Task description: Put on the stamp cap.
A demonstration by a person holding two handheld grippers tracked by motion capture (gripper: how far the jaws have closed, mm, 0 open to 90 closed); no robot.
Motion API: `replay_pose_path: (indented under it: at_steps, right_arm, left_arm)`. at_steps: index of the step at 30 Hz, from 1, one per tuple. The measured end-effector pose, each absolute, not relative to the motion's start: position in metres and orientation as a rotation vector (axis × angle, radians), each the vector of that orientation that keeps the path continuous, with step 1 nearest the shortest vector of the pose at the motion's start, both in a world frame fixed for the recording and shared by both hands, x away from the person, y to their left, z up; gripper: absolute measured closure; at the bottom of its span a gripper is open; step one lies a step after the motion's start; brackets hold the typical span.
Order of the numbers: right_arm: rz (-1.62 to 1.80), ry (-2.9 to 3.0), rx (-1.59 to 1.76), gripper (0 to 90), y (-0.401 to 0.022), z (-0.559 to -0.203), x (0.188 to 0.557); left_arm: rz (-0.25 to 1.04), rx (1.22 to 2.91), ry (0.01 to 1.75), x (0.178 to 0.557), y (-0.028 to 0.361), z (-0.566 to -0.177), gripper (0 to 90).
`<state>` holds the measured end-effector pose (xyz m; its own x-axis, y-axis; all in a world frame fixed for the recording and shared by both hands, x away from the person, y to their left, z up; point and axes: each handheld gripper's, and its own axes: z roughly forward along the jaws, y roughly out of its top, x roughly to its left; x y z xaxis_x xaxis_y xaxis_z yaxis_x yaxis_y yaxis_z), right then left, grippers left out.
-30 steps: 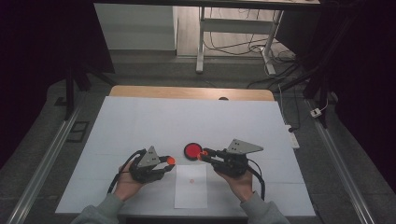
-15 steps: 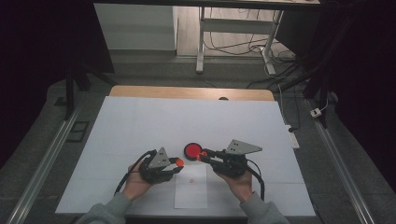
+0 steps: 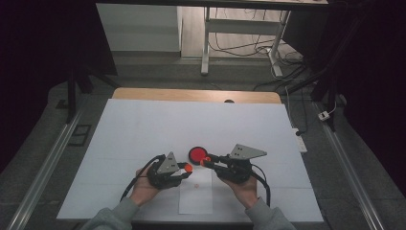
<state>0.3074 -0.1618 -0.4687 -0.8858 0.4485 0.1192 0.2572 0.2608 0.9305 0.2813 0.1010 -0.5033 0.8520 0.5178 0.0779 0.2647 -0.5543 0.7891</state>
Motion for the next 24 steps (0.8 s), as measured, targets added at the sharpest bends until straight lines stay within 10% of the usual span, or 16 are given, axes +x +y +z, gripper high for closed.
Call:
replay_pose_path:
  at_steps: [24]
  right_arm:
    - [1.683, 2.383, 0.648, 71.6, -0.156, -0.472, 0.305]
  left_arm:
    - [0.393, 2.193, 0.503, 0.282, 0.081, -0.502, 64.0]
